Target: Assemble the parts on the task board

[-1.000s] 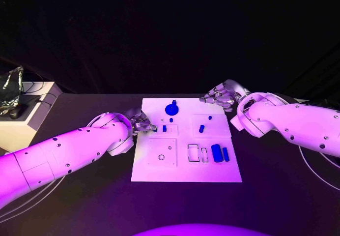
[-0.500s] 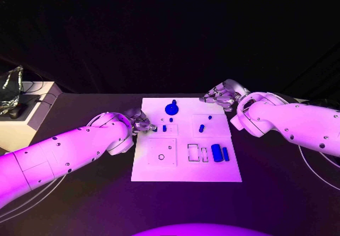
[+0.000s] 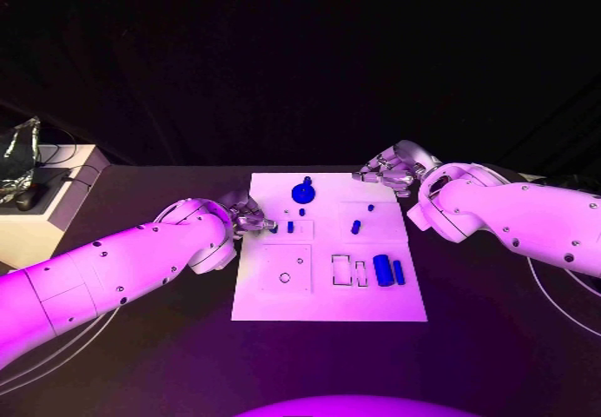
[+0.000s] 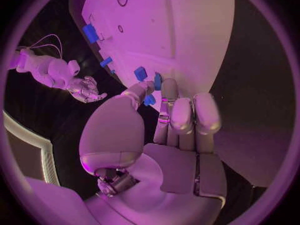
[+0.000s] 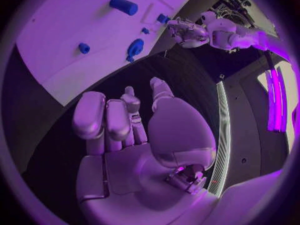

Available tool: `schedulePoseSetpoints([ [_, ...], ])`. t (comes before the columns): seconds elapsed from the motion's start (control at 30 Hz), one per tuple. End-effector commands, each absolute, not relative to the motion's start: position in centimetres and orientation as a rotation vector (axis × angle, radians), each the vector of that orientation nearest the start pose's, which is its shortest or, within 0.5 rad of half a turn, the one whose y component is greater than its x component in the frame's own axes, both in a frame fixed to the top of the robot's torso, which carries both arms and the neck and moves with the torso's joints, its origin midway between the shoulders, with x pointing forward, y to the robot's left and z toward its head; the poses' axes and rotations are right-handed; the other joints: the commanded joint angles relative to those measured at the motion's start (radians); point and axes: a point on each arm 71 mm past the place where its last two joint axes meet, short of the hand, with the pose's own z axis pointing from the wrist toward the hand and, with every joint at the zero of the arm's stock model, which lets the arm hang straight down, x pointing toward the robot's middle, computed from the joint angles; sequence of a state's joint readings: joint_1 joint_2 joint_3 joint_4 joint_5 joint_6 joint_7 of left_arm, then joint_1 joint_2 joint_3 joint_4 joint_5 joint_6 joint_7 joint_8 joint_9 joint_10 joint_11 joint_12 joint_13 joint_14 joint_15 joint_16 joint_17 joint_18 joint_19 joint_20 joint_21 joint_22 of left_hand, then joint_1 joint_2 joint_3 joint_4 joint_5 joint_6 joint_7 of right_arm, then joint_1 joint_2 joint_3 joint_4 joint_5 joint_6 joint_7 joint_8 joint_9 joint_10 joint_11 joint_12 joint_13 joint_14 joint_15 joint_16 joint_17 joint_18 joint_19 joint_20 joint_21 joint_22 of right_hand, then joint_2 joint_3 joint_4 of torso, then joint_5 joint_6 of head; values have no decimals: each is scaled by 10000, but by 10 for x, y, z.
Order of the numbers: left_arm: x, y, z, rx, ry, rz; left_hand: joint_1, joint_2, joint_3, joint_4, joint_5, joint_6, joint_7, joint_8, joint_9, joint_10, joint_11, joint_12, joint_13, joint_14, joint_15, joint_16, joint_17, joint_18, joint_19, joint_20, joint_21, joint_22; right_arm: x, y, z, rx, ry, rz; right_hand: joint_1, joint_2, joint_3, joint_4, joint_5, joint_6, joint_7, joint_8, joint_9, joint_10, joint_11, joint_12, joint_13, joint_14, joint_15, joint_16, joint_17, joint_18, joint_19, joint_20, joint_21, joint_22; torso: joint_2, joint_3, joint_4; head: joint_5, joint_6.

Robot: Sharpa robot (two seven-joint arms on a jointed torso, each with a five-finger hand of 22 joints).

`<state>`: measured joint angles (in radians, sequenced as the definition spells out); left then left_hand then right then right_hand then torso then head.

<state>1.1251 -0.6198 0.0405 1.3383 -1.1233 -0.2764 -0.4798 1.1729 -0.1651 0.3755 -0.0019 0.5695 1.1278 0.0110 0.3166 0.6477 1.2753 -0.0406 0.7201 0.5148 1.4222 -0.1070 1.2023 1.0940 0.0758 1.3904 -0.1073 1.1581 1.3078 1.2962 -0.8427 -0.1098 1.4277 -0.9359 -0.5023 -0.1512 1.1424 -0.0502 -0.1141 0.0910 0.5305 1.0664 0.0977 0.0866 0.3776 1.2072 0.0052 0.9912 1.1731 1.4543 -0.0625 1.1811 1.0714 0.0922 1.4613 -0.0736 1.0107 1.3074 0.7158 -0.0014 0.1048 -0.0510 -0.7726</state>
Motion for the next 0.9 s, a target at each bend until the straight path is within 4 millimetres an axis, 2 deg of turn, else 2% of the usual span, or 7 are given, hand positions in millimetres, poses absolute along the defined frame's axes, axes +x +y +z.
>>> schedulePoseSetpoints([
  [0.03,513,161,-231,-4526,19565,-5319,207,154,-52,-25,-41,118,-168,-22,-39,361,-319,70,-13,22,-67,63,-14,-126,39,-30,-67,1269,517,-247,-167,4466,16172,6818,-37,89,-22,25,45,66,15,-40,-8,43,5,-34,9,-25,-7,-64,-8,16,591,-28,-33,1351,-1,0,-4,-3,3],
  [0.3,514,161,-231,-4557,19512,-5341,252,154,-348,165,-41,185,-192,-59,-140,342,-322,106,-30,18,-71,60,-23,-130,41,-34,-83,1269,517,-247,-167,4468,16169,6818,-37,89,-22,25,45,66,15,-40,-8,43,5,-34,9,-25,-7,-64,-8,16,591,-28,-33,1351,0,-4,-2,-10,-1],
  [0.67,514,162,-231,-4550,19565,-5298,300,178,-1284,728,-38,344,-218,-128,-307,305,-334,187,-30,17,-79,68,-23,-139,51,-41,-99,1273,516,-248,-167,4474,16158,6811,-37,89,-22,25,45,66,15,-40,-8,43,5,-34,9,-25,-7,-64,-8,16,591,-28,-33,1351,-3,-10,0,-21,-7],
  [0.9,514,162,-231,-4570,19604,-5286,333,195,-1623,975,-45,369,-218,-131,-325,295,-328,201,-35,21,-76,73,-21,-142,52,-39,-101,1278,516,-248,-167,4475,16151,6810,-37,89,-22,25,45,66,15,-40,-8,43,5,-34,9,-25,-7,-64,-8,16,591,-28,-33,1351,-2,-10,1,-26,-5],
])
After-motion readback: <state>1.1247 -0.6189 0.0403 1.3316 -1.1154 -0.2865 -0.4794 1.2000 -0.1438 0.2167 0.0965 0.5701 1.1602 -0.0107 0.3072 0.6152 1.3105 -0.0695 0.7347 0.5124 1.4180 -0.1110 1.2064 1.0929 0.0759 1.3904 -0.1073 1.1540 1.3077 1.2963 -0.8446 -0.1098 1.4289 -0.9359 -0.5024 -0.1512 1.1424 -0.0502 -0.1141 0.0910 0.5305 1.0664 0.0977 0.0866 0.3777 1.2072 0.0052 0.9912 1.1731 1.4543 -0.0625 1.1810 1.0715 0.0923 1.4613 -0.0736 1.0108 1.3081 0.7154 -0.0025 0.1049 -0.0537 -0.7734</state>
